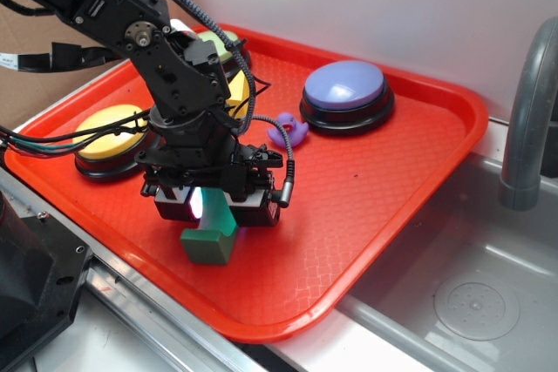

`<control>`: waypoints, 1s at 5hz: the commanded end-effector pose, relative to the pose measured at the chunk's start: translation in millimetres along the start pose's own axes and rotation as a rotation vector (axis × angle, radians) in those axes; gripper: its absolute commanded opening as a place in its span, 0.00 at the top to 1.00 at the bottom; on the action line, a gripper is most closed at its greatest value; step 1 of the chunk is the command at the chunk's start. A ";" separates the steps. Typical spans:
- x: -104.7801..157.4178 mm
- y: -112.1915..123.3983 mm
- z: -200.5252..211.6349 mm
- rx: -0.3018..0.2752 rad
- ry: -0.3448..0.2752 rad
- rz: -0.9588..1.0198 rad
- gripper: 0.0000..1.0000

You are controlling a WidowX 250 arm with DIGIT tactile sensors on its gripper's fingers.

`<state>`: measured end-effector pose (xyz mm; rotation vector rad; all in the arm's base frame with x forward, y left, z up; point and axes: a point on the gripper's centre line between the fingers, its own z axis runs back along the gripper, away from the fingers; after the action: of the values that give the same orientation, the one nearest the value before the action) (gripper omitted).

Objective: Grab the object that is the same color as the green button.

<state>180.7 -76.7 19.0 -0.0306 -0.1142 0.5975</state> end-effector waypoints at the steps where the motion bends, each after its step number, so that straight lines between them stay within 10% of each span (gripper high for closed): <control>1: 23.1 -9.4 57.1 -0.081 0.052 -0.201 1.00; 5: 77.3 -14.9 126.4 -0.066 0.173 -0.606 1.00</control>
<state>225.7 -46.8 142.0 -0.1011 0.0787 -0.0168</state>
